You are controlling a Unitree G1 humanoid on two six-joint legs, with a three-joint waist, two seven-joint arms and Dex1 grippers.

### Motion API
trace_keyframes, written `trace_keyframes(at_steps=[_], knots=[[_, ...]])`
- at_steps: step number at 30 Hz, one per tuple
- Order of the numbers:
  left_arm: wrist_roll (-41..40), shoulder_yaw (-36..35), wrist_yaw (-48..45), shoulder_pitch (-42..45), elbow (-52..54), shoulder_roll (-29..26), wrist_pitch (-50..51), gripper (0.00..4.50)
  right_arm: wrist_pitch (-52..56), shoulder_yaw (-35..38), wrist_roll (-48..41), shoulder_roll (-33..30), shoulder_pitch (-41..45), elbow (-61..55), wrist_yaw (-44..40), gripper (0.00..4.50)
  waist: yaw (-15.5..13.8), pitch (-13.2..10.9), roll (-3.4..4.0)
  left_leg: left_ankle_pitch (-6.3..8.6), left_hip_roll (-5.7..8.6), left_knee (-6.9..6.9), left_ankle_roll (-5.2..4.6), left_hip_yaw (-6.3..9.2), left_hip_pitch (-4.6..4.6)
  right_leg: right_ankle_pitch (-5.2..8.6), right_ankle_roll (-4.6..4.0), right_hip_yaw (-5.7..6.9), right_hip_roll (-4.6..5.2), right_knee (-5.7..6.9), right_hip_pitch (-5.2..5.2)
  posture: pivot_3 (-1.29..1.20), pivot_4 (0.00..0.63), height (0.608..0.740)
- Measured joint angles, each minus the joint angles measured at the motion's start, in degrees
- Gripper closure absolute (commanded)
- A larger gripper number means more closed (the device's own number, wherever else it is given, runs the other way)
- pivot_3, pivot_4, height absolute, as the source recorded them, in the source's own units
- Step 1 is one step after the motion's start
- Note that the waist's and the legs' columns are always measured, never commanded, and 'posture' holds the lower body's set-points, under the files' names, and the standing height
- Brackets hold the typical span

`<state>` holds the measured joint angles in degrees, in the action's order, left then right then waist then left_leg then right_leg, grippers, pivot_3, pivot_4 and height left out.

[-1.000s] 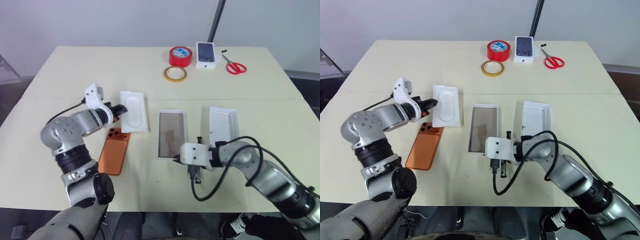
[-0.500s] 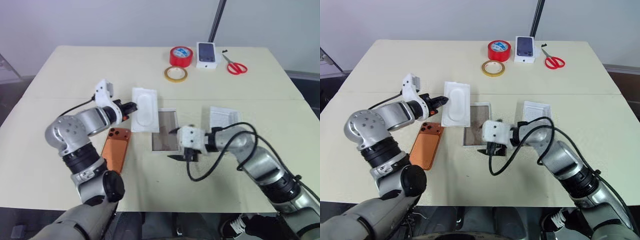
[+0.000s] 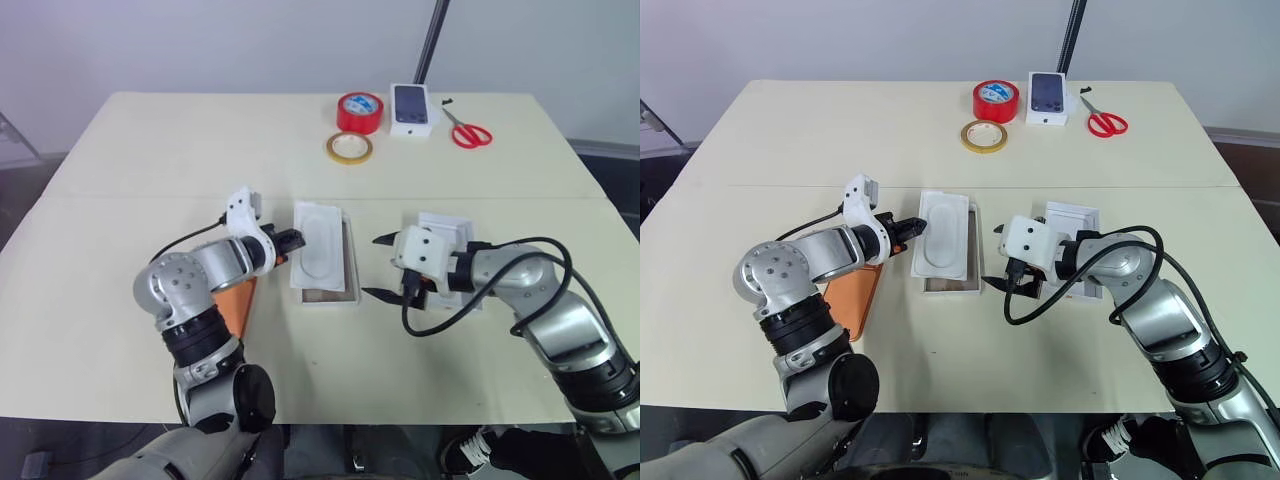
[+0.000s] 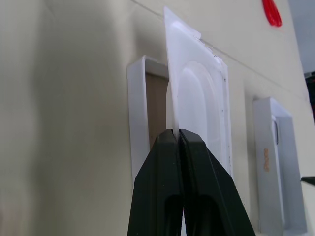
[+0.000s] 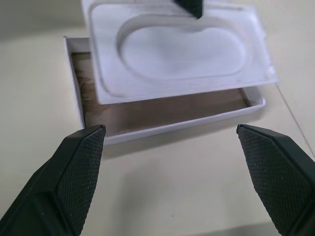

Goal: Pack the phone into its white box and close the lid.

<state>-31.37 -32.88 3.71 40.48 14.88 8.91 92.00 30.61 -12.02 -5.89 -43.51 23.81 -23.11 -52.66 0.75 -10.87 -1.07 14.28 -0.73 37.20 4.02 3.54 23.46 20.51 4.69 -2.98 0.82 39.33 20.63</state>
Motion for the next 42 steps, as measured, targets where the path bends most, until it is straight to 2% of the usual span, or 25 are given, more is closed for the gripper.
trace_keyframes(at_steps=[6, 7, 9, 12, 15, 16, 19, 23, 25, 29, 32, 37, 42], knots=[[-1.6, 2.0, -0.4, -1.5, 1.2, 0.0, 0.0, 0.48, -0.7, -0.6, 0.5, 1.1, 0.9, 1.2, 1.0, 0.0, 0.0, 0.0, 0.0, 0.0, 0.0, 0.01, 0.01, 0.0, 0.0, 0.0, 0.0, 0.0, 0.0, 0.0, -0.01, 0.0, 0.15, 0.74], [-1.8, 2.1, -0.5, -1.5, 1.4, 0.0, 0.0, 0.01, -0.8, -0.6, 0.6, 1.3, 1.1, 1.2, 1.2, 0.26, 0.0, 0.0, 0.0, 0.0, 0.0, 0.01, 0.01, 0.0, 0.0, 0.0, 0.0, 0.0, 0.0, 0.0, -0.01, 0.0, 0.15, 0.74], [-2.0, 2.1, -1.1, -1.5, 1.8, -0.9, 0.0, 0.0, -0.8, -0.8, 0.6, 2.1, 1.9, 1.9, 1.5, 0.93, 0.0, 0.0, 0.0, -0.01, 0.0, 0.01, 0.01, 0.0, 0.0, 0.0, 0.0, 0.0, 0.0, 0.0, -0.01, 0.0, 0.15, 0.74], [-2.8, 0.7, -2.8, -0.3, 1.8, -3.6, 0.0, 0.0, 0.6, -1.0, 0.6, 4.2, 3.6, 2.7, 2.6, 2.46, 0.3, 0.0, 0.0, -0.01, -0.05, -0.01, 0.02, 0.0, -0.01, 0.0, 0.0, 0.0, -0.06, 0.02, 0.02, 0.0, 0.15, 0.74], [-3.1, 1.9, -5.9, 0.6, 2.1, -11.0, -1.5, 0.0, 3.5, -2.1, 0.9, 7.2, 6.4, 3.8, 4.6, 4.1, 0.5, 0.0, 0.01, -0.04, -0.08, -0.09, 0.08, -0.02, -0.02, 0.0, 0.0, -0.03, -0.08, 0.04, 0.08, 0.0, 0.15, 0.74], [-3.0, 3.2, -7.1, 0.1, 2.2, -13.9, -2.9, 0.0, 4.3, -2.5, 1.1, 8.0, 7.0, 4.3, 5.2, 4.46, 0.4, 0.0, 0.01, -0.05, -0.08, -0.1, 0.09, -0.02, -0.02, 0.0, 0.0, -0.03, -0.08, 0.03, 0.08, 0.0, 0.15, 0.74], [-1.5, 10.8, -12.7, -4.7, 2.7, -24.6, -10.5, 0.0, 7.8, -4.2, 2.4, 12.3, 9.6, 6.2, 8.5, 4.46, 0.4, 0.0, 0.02, -0.07, -0.07, -0.12, 0.12, -0.04, -0.01, 0.0, -0.01, -0.06, -0.03, 0.04, 0.15, 0.0, 0.15, 0.74], [3.6, 22.5, -27.1, -16.2, 4.4, -40.3, -29.6, 0.0, 11.5, -7.5, 4.8, 18.6, 12.7, 9.8, 13.2, 4.46, 0.4, 0.0, 0.04, -0.09, -0.06, -0.19, 0.17, -0.08, 0.01, -0.01, -0.05, -0.09, 0.01, 0.04, 0.24, 0.0, 0.15, 0.74], [4.8, 24.3, -33.5, -20.9, 4.8, -43.9, -37.8, 0.0, 13.9, -9.2, 6.2, 21.7, 14.5, 12.9, 15.8, 4.46, 0.3, 0.0, 0.05, -0.09, -0.06, -0.2, 0.16, -0.07, 0.02, -0.02, -0.08, -0.08, 0.05, 0.04, 0.26, 0.0, 0.15, 0.74], [6.0, 25.4, -42.2, -27.6, 5.1, -49.4, -47.8, 0.0, 15.5, -11.3, 8.2, 26.5, 17.1, 19.3, 19.7, 4.46, 0.1, 0.0, 0.05, 0.04, -0.01, -0.21, -0.07, -0.06, 0.05, -0.03, -0.1, -0.09, 0.12, 0.03, 0.27, 0.0, 0.15, 0.74], [7.3, 25.5, -46.0, -31.7, 5.6, -52.4, -52.6, 0.0, 15.5, -12.0, 9.8, 27.9, 17.8, 23.3, 22.0, 4.46, 0.1, 0.0, 0.06, 0.08, -0.01, -0.23, -0.14, -0.06, 0.06, -0.03, -0.1, -0.09, 0.12, 0.03, 0.3, 0.0, 0.15, 0.74], [7.4, 25.4, -47.1, -33.8, 6.2, -52.6, -54.3, 0.0, 15.7, -14.1, 12.8, 27.5, 18.8, 25.6, 22.9, 4.46, 0.3, 0.0, 0.06, 0.12, -0.02, -0.23, -0.21, -0.05, 0.1, -0.03, -0.1, -0.08, 0.09, 0.06, 0.35, 0.0, 0.15, 0.74], [7.1, 25.1, -46.6, -35.7, 7.3, -52.3, -54.8, 0.0, 17.2, -16.4, 16.0, 24.4, 19.0, 23.9, 21.8, 4.46, 0.5, 0.0, 0.06, 0.13, -0.05, -0.22, -0.23, -0.05, 0.1, -0.03, -0.1, -0.07, 0.07, 0.09, 0.36, 0.0, 0.15, 0.74]])
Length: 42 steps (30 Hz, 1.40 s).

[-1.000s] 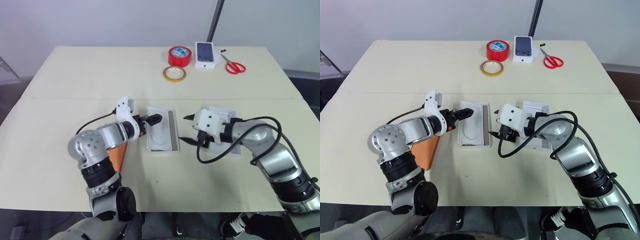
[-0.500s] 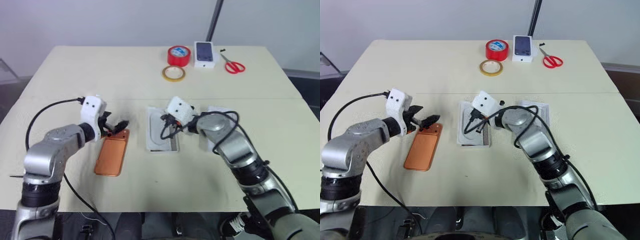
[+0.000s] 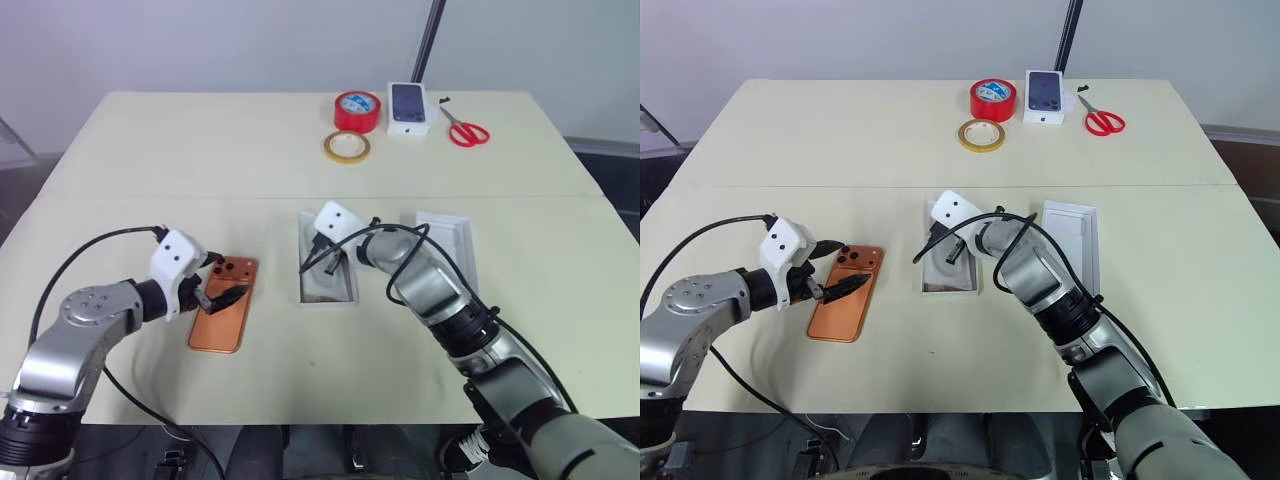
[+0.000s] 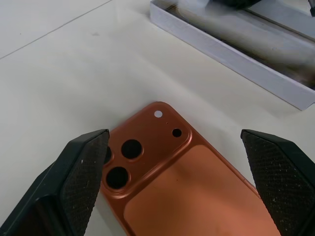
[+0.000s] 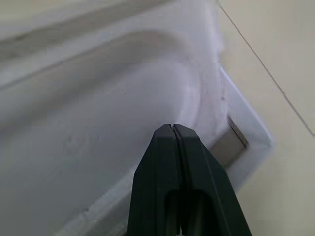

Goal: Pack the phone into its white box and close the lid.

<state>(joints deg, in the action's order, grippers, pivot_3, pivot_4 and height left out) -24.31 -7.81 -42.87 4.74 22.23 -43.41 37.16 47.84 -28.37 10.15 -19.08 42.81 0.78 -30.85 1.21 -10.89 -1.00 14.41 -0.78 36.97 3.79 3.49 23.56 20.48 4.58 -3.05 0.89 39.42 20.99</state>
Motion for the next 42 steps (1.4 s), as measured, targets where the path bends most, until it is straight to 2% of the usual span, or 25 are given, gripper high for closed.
trace_keyframes(at_steps=[7, 18, 29, 32, 37, 42], knots=[[-0.2, -0.1, 1.2, 0.0, 0.6, 0.7, 0.0, 0.0, 0.4, -2.3, 4.2, -2.5, 0.0, -2.1, -0.7, 4.46, 0.0, 0.0, 0.0, 0.0, 0.0, 0.01, 0.0, 0.0, 0.0, 0.0, 0.0, 0.01, -0.01, 0.02, 0.01, 0.0, 0.15, 0.74], [-0.2, -0.4, 2.1, 0.1, 0.5, 1.2, 0.0, 0.0, -0.7, -0.9, 3.7, -2.5, 0.0, -9.8, -4.6, 4.46, 0.0, 0.0, 0.0, 0.0, -0.02, 0.01, 0.0, 0.0, 0.0, 0.0, 0.0, 0.02, -0.03, 0.03, 0.01, 0.0, 0.15, 0.74], [-0.2, -1.0, 2.4, 0.2, 0.4, 1.3, 0.1, 0.0, -2.8, -0.6, 2.6, -0.3, -2.0, -5.8, -4.4, 4.46, 0.0, 0.0, 0.0, 0.0, -0.02, 0.0, 0.0, 0.0, 0.0, 0.0, 0.0, 0.02, -0.03, 0.04, 0.02, 0.0, 0.15, 0.74], [-0.8, -1.0, 2.4, 0.1, 0.5, 1.3, 0.2, 0.0, -3.2, -1.9, 2.0, -2.6, -3.1, -7.0, -8.3, 4.46, -0.1, 0.0, 0.0, 0.0, -0.02, 0.01, -0.01, 0.0, 0.0, 0.0, 0.0, 0.02, -0.01, 0.02, 0.0, 0.0, 0.15, 0.74], [-1.7, -1.0, 2.4, -0.1, 1.2, 1.3, 1.0, 0.0, -4.1, -4.0, 0.2, -10.0, -5.9, -14.5, -17.4, 4.46, -0.1, 0.0, 0.0, 0.02, -0.02, 0.03, -0.03, 0.04, -0.01, 0.0, 0.0, 0.02, -0.02, 0.01, -0.05, 0.0, 0.15, 0.74], [-2.4, -1.0, 2.5, -0.1, 1.4, 1.3, 1.2, 0.0, -4.6, -4.4, -1.1, -13.3, -6.7, -18.0, -22.3, 4.46, 0.0, 0.0, 0.0, 0.02, -0.04, 0.02, -0.03, 0.03, -0.02, 0.0, 0.0, 0.02, -0.04, 0.01, -0.05, 0.0, 0.15, 0.74]])
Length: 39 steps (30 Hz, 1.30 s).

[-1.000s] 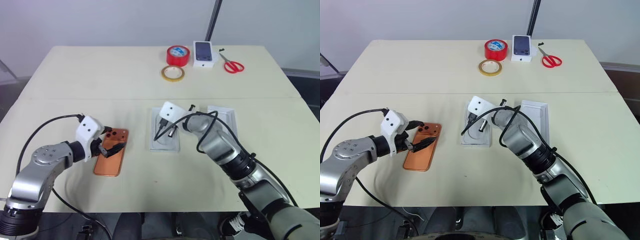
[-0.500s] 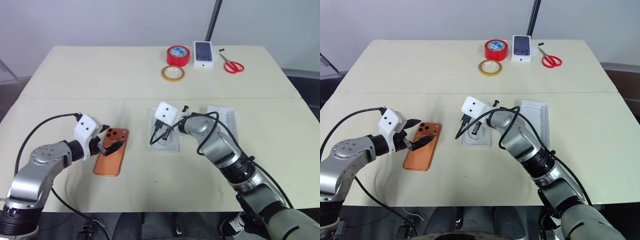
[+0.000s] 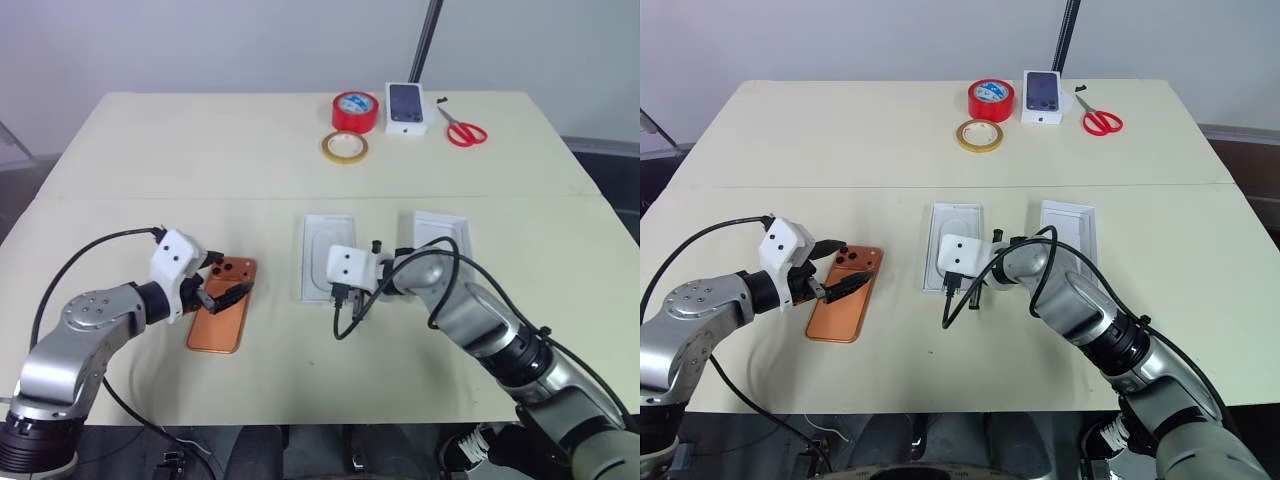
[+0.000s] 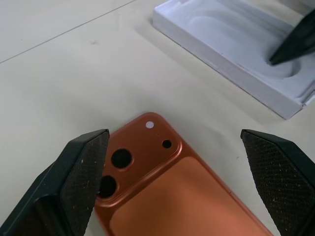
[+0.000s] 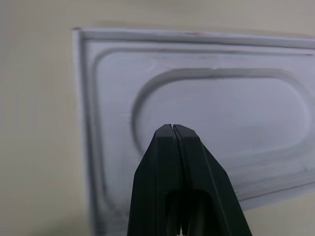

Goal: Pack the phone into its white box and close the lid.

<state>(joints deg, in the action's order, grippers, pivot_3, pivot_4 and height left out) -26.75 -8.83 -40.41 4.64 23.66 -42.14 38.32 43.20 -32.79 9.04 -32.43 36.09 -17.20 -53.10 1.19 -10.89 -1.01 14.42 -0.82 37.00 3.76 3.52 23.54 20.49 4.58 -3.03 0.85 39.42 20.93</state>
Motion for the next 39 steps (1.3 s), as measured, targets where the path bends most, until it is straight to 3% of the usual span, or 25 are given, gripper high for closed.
trace_keyframes(at_steps=[5, 7, 13, 24, 31, 39], knots=[[0.0, 0.0, 0.6, 0.0, 0.0, 0.0, 0.1, 0.0, -0.2, 0.1, -0.4, 0.5, 0.0, -0.5, 0.1, 4.46, 0.0, 0.0, 0.0, 0.0, 0.0, 0.01, 0.0, 0.0, 0.0, 0.0, 0.0, 0.0, 0.01, -0.02, -0.01, 0.0, 0.15, 0.74], [-0.6, -0.8, 1.9, 0.6, -0.4, 0.8, 1.9, 0.0, 0.1, 1.9, -0.4, 3.8, 0.7, 0.6, 3.0, 4.46, 0.0, 0.0, 0.0, 0.0, 0.0, 0.01, 0.0, 0.0, 0.0, 0.0, 0.0, -0.01, 0.0, 0.02, 0.02, 0.0, 0.15, 0.74], [-6.1, -9.4, 10.1, 3.8, -3.3, 2.9, 16.0, 0.0, 1.4, 6.2, -1.4, 10.6, 5.4, 1.8, 7.7, 4.46, 0.1, 0.0, -0.02, 0.01, -0.02, 0.0, -0.01, 0.01, 0.01, 0.0, 0.01, 0.01, -0.04, 0.01, 0.04, 0.0, 0.15, 0.74], [-17.0, -15.8, 14.2, 3.1, 3.6, 1.2, 45.4, 0.0, -4.4, -5.3, -0.2, 14.3, 8.5, 10.1, 3.7, 4.46, 0.1, 0.0, -0.02, 0.0, 0.0, 0.06, 0.0, 0.02, -0.01, 0.0, 0.0, 0.03, -0.01, 0.09, 0.04, 0.0, 0.15, 0.74], [-19.0, -16.8, 14.7, 3.0, 7.8, 3.8, 51.4, 0.0, -8.8, -11.3, 1.9, 17.9, 9.9, 16.6, 0.9, 4.46, 0.5, 0.0, 0.0, -0.01, 0.02, 0.05, 0.01, 0.02, -0.05, 0.0, 0.0, 0.03, 0.02, 0.07, -0.01, 0.0, 0.15, 0.74], [-21.7, -16.8, 17.5, 3.2, 8.7, 8.0, 52.1, 0.0, -11.1, -12.1, 4.3, 19.8, 11.1, 19.5, -0.1, 4.46, 0.0, 0.3, 0.16, 0.0, 0.08, 0.05, 0.01, 0.03, -0.15, 0.0, 0.0, 0.03, 0.1, 0.01, -0.15, 0.0, 0.15, 0.74]])
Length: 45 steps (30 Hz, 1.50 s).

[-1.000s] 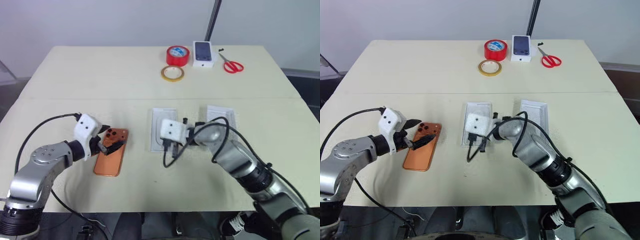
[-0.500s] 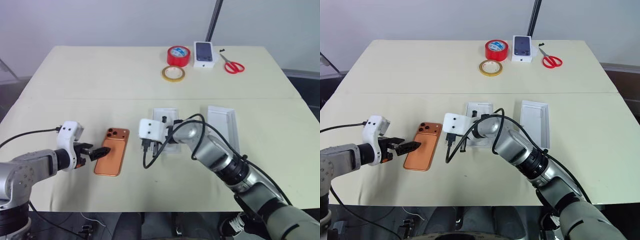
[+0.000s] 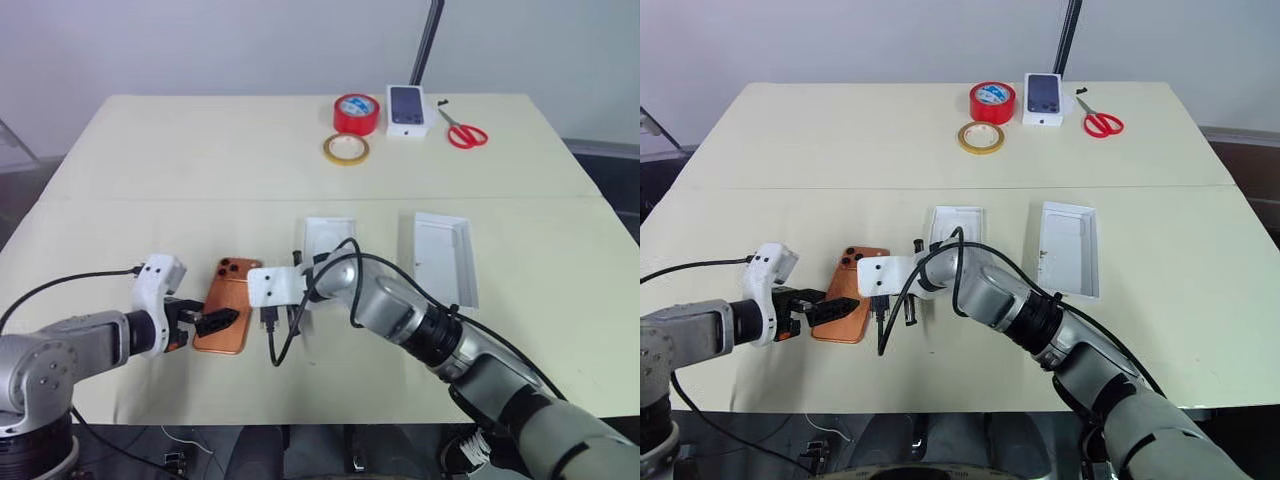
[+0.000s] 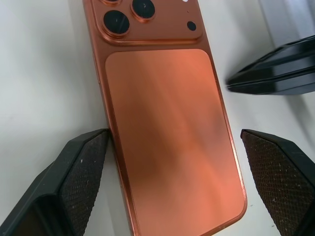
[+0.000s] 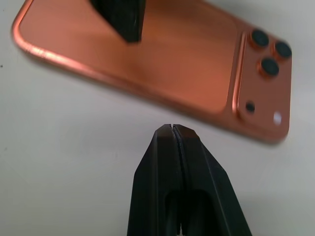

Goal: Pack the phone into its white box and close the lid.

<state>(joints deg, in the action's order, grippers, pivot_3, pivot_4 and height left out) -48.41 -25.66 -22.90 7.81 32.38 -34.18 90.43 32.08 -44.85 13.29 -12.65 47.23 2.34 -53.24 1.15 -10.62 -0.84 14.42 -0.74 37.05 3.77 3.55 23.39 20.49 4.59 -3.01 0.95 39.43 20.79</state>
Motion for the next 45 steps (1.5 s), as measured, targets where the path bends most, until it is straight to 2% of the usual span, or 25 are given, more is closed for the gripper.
trace_keyframes(at_steps=[11, 22, 35, 39, 45], knots=[[-6.7, -1.0, 6.6, 2.2, -2.9, 4.6, 0.6, 0.0, 1.4, 2.5, 1.8, -0.8, -0.4, 0.2, -0.1, 4.46, -0.6, 0.1, 0.03, 0.0, 0.15, 0.02, 0.0, 0.17, -0.05, 0.0, 0.0, 0.13, 0.15, -0.07, -0.17, 0.0, 0.15, 0.74], [-16.5, -3.1, 13.1, 3.8, -8.6, 4.9, 1.4, 0.0, 1.8, 4.0, 3.0, -0.9, -1.8, -0.5, 0.1, 4.46, -0.5, 0.1, 0.03, 0.0, 0.17, 0.02, 0.0, 0.26, -0.06, 0.0, 0.01, 0.19, 0.15, -0.11, -0.24, 0.0, 0.15, 0.74], [-25.3, -3.0, 23.9, 5.4, -10.4, 5.4, 1.4, 0.0, 1.7, 3.8, 5.5, -0.9, -2.3, -1.2, -0.4, 4.46, -0.5, 0.1, 0.02, -0.02, 0.18, 0.02, 0.03, 0.31, -0.05, 0.0, 0.01, 0.22, 0.15, -0.12, -0.24, 0.0, 0.15, 0.74], [-30.8, -2.4, 28.8, 4.7, -11.6, 5.1, -0.2, 0.0, 1.8, 4.2, 6.2, -0.9, -2.5, -1.2, -0.5, 4.46, -0.4, 0.1, 0.02, -0.02, 0.18, 0.01, 0.03, 0.31, -0.05, 0.0, 0.01, 0.22, 0.14, -0.13, -0.23, 0.0, 0.15, 0.74], [-42.8, 1.2, 37.8, 1.3, -14.5, 2.0, -9.1, 0.0, 1.8, 4.6, 6.5, -0.9, -2.7, -1.3, -0.6, 4.46, -0.4, 0.1, 0.02, -0.02, 0.18, 0.01, 0.04, 0.33, -0.05, 0.0, 0.01, 0.22, 0.16, -0.15, -0.24, 0.0, 0.15, 0.74]])
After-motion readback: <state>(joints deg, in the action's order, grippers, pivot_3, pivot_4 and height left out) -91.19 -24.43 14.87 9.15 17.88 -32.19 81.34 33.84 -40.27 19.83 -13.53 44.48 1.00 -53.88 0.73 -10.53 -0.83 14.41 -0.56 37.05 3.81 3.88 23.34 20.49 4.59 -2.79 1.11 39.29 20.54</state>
